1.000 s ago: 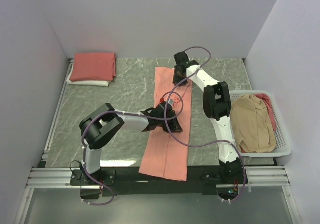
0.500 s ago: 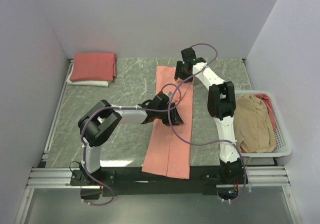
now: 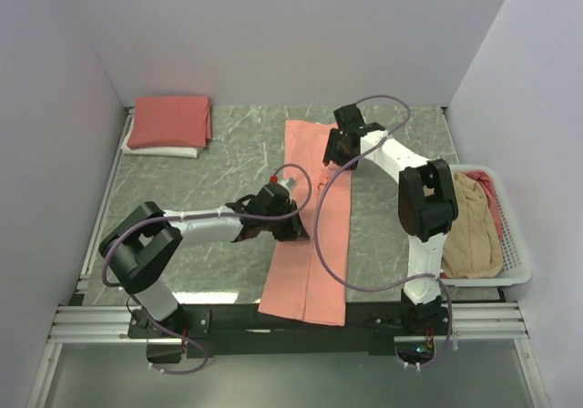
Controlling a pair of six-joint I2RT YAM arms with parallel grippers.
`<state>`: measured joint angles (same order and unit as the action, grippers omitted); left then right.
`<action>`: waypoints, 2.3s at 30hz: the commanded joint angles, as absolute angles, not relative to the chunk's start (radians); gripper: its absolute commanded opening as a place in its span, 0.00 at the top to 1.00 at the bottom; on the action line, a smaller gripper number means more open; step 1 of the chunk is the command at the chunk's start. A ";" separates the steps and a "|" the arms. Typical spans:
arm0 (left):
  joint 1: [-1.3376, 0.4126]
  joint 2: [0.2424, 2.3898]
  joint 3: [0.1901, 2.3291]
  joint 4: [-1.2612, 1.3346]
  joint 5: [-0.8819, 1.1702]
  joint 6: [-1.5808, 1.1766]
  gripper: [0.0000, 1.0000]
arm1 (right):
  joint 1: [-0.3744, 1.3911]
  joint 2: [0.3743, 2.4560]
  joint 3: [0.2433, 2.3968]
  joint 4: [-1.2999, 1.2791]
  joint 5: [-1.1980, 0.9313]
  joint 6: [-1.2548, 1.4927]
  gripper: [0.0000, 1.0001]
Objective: Fold and stack the t-shirts
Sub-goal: Fold the tshirt
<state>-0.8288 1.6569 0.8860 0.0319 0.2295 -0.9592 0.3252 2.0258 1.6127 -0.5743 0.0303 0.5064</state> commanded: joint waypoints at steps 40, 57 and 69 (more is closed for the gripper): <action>-0.421 1.746 1.270 -0.187 0.233 -0.714 0.62 | 0.382 1.676 1.423 -0.453 -0.037 0.592 0.34; -0.311 2.433 2.063 -0.388 0.385 -0.474 0.44 | 0.854 1.265 0.936 -0.445 0.281 0.785 0.37; -0.301 2.566 2.189 -0.394 0.449 -0.503 0.52 | 1.188 1.577 1.092 -0.557 0.426 0.899 0.41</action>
<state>-0.3038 2.5446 2.1563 -0.3840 0.4160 -0.5091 1.1255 1.5372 1.0294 -0.5079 0.3489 0.8505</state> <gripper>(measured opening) 0.486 0.598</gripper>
